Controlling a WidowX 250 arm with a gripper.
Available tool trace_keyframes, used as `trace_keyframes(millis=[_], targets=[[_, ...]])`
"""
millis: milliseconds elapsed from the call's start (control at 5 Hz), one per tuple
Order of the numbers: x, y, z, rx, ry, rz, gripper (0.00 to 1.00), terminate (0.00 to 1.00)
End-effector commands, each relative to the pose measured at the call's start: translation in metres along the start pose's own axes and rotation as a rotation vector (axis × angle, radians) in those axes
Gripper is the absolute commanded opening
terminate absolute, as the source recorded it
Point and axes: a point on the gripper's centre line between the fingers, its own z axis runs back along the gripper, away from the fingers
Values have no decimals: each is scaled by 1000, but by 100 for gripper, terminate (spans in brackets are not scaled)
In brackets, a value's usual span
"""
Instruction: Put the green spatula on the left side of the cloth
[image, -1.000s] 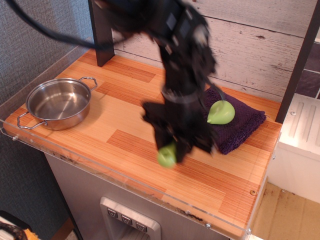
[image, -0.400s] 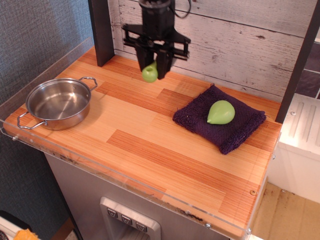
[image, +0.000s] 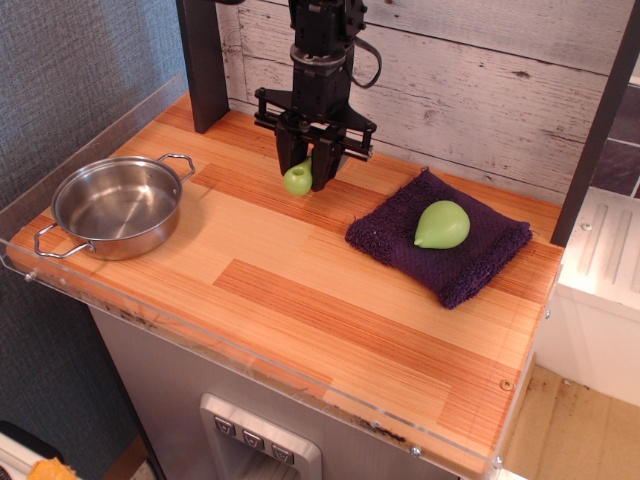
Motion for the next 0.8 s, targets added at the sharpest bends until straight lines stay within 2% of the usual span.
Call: trace_keyframes(millis=[0,200,400,600], targets=[[-7,16,-6,47,0,-4,0,0],[-7,20,-11,58,38,-64,100,0],[-11,22,4,29,29,-112,100,0],[-36,30,44,-10,-61,-74,100,0]])
